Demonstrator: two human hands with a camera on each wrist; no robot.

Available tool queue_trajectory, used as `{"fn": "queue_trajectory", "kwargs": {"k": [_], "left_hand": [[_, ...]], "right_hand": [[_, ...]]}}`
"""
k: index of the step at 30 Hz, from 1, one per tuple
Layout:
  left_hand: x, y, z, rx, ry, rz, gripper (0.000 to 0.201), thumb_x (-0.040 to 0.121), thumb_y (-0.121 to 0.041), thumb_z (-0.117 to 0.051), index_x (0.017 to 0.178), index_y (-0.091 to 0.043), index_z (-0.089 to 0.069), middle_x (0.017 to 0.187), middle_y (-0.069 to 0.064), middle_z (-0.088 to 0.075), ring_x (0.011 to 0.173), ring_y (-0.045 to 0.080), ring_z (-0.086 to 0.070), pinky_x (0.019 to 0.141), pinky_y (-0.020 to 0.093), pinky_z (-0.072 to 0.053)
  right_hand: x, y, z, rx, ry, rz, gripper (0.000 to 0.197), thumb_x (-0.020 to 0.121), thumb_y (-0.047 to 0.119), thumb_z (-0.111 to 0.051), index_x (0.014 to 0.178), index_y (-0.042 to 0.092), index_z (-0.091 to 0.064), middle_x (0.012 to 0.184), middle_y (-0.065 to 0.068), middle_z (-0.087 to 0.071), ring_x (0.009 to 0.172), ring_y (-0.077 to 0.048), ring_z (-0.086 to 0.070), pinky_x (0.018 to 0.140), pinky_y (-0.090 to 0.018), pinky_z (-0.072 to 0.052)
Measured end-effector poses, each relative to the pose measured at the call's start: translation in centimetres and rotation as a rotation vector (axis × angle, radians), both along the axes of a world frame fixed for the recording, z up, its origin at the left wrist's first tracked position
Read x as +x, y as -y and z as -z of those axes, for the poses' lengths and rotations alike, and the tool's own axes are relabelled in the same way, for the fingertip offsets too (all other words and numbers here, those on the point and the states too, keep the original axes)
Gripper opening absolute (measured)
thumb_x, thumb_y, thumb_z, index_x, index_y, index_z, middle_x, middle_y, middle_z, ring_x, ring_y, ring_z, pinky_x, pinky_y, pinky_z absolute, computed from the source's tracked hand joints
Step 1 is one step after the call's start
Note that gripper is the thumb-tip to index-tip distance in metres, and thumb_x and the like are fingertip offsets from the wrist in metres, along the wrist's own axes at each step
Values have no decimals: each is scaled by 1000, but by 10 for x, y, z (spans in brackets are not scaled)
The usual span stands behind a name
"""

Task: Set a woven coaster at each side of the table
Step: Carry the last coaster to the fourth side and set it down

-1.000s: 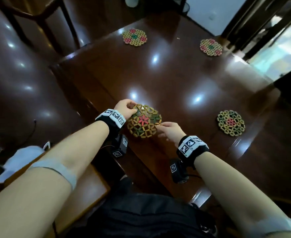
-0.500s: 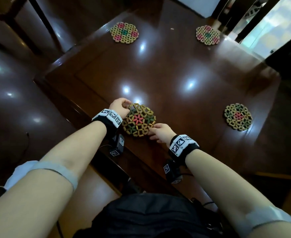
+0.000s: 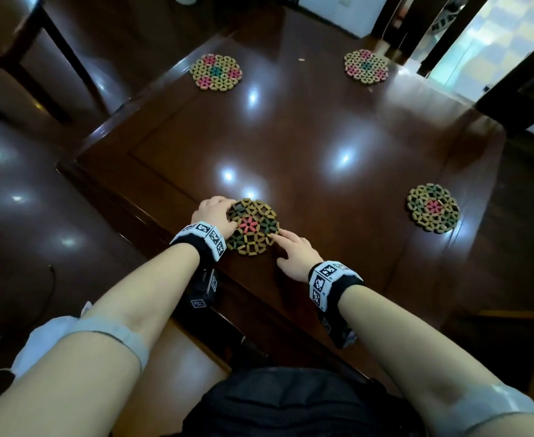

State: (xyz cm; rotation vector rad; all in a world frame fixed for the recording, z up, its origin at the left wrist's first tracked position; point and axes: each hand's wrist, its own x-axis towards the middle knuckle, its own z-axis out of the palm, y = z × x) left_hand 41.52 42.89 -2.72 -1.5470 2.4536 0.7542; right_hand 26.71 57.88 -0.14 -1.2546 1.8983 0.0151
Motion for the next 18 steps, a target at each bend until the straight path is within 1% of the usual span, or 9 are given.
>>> {"fn": "queue_trajectory", "kwargs": {"k": [1,3,5,7,11,15,18], "left_hand": [[1,-4,-1,-18,25,35,54,85,-30,-59,138,-29,-44,145,0,-43,134,27,-37,104,41,-37],[4,-10,-3,-48,55,62,57,86,-32,-58,140,-28,-40,146,0,-42,135,26,-35,106,41,-36],[7,-13,-5,-35,77,37,61,86,-35,-59,142,-27,-36,148,1,-40,136,27,-34,107,42,-34],[11,-15,-7,-16,85,11,63,86,-37,-59,143,-27,-35,148,2,-39,136,28,-34,107,44,-33],[15,-12,-14,-20,104,43,64,86,-40,-60,143,-27,-34,149,2,-39,136,27,-34,108,45,-33],[15,5,-17,-15,122,143,69,85,-43,-62,144,-25,-33,150,1,-37,138,27,-34,109,45,-33],[9,27,-15,-1,138,293,74,82,-49,-63,146,-27,-31,153,-1,-33,139,26,-32,110,46,-33]], "right_hand": [[0,-2,0,9,4,-33,67,91,15,-44,151,33,-21,161,9,-11,147,-30,-12,116,-43,-22],[-1,-5,-1,-15,32,-16,67,90,12,-44,151,31,-22,162,10,-9,147,-30,-11,116,-43,-22],[-2,-7,0,-69,59,31,65,90,12,-44,150,30,-26,161,11,-11,147,-27,-13,117,-40,-23],[-3,-8,1,-100,63,48,64,90,12,-45,149,29,-28,161,11,-13,147,-25,-16,118,-39,-24],[-1,-10,1,-109,67,44,64,90,13,-45,149,28,-28,162,9,-12,147,-25,-17,118,-40,-23],[4,-6,4,-153,19,50,62,92,22,-51,149,28,-27,162,7,-9,147,-26,-16,118,-40,-24],[5,2,4,-186,-14,62,66,90,32,-57,149,27,-27,161,4,-10,146,-27,-17,116,-40,-24]]}}
